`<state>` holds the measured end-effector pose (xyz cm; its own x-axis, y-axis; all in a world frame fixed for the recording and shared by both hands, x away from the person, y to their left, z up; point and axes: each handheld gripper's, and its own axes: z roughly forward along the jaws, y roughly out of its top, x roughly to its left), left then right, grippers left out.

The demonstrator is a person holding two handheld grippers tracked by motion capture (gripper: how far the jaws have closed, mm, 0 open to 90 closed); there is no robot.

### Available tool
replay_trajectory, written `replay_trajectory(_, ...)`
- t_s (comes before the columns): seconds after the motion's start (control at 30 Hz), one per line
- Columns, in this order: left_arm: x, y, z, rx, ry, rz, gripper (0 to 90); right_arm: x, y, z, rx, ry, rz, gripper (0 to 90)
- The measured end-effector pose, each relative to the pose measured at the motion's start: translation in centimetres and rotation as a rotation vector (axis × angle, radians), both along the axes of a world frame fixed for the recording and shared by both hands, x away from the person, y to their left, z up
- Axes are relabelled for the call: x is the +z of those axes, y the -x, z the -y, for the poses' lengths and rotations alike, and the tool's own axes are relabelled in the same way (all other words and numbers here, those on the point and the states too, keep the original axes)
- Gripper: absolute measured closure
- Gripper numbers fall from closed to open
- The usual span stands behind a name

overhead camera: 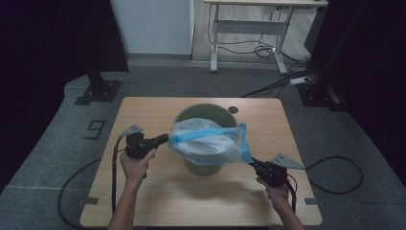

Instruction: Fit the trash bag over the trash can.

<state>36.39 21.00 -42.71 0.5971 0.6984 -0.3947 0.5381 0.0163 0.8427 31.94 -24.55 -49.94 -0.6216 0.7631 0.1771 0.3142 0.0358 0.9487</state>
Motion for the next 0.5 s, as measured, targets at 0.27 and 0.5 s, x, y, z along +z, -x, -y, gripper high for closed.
replay_trajectory(0.27, 3.2, 2.7, 1.3, -0.057, -0.062, 0.139, 54.4, 0.4, 0.2, 0.5, -0.014, -0.024, 0.003, 88.5)
replay_trajectory(0.5, 4.9, 3.0, 3.1, -0.13, -0.105, 0.177, 33.7, 0.9, 0.2, 0.4, -0.007, -0.017, 0.006, 88.5)
